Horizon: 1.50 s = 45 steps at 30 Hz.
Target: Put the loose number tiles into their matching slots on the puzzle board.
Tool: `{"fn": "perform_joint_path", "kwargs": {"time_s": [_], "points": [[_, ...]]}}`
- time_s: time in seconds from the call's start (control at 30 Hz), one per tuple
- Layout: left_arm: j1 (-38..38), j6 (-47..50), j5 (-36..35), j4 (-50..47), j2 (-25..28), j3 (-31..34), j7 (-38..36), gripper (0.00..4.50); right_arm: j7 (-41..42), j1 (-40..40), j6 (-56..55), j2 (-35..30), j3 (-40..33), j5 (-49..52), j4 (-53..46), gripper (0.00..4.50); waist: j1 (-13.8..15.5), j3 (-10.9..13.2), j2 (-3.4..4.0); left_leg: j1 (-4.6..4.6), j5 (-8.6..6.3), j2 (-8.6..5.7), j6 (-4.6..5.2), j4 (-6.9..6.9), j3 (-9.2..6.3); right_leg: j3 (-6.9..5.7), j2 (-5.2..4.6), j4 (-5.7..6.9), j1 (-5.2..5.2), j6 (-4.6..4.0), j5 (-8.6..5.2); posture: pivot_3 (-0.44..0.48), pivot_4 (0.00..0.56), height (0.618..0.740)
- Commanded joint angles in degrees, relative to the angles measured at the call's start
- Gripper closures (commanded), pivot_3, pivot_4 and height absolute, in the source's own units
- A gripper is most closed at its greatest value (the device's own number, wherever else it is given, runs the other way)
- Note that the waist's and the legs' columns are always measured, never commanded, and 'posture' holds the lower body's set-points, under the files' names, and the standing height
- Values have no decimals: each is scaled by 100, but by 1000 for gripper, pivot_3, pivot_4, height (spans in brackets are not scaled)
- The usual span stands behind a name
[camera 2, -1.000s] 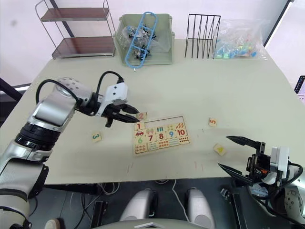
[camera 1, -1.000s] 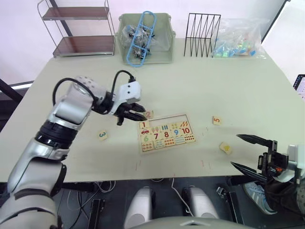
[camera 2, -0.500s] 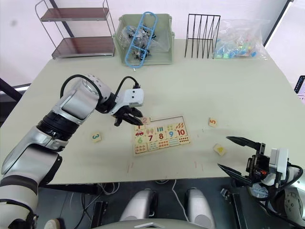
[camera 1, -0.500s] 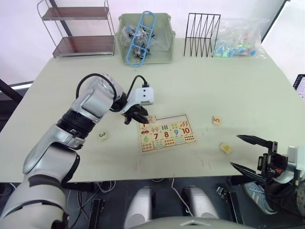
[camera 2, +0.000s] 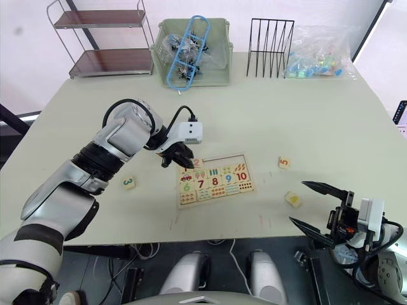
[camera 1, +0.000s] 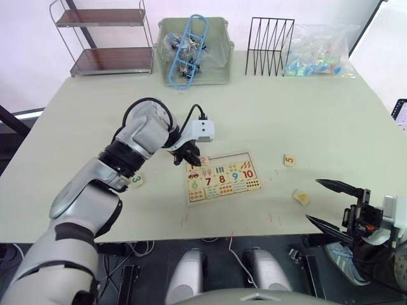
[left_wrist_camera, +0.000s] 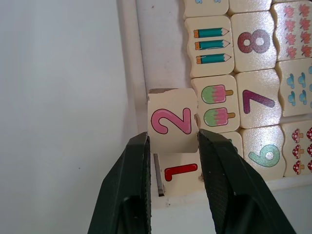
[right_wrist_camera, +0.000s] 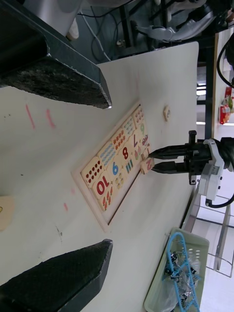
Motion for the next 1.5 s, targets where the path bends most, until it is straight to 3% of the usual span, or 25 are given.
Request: {"fn": "perform_joint_path", "kwargs": {"time_s": [0.03, 1.03, 1.07, 1.23, 1.27, 1.5], "points": [[-181, 6, 120, 24, -19, 15, -58, 3587, -32, 23, -142, 11, -48, 39, -151, 0, 7, 0, 0, 0, 0, 0, 0, 0, 0, 0, 0, 0, 0, 0, 0, 0, 150, 740], [-247, 264, 246, 14, -308, 52, -30, 3587, -105, 93, -201, -5, 5, 21, -170, 0, 14, 0, 0, -1, 0, -1, 0, 1, 0, 0, -1, 1, 0, 0, 0, 0, 150, 740], [-248, 291, 232, -2, -312, 59, -40, 2529, -102, 91, -202, -6, 4, 20, -164, 0, 14, 0, 0, -1, 0, -1, 0, 1, 0, 0, -1, 1, 0, 0, 0, 0, 150, 740], [-278, 410, 178, -30, -311, 97, -84, 222, -88, 76, -211, -16, 1, 8, -129, 0, 14, 0, 0, -1, 0, -1, 0, 1, 0, 0, -1, 1, 0, 0, 0, 0, 150, 740], [-290, 422, 169, -30, -304, 105, -89, 40, -85, 75, -213, -17, 0, 7, -123, 0, 13, 0, 0, -1, 0, -1, 0, 1, 0, 0, -1, 1, 0, 0, 0, 0, 150, 740], [-409, 517, -58, 100, -261, 313, -150, 40, -78, 77, -210, -21, 0, 4, -115, 0, 14, 0, 0, -1, 0, -1, 0, 1, -1, 0, -1, 1, 0, 0, 0, 0, 150, 740]]}}
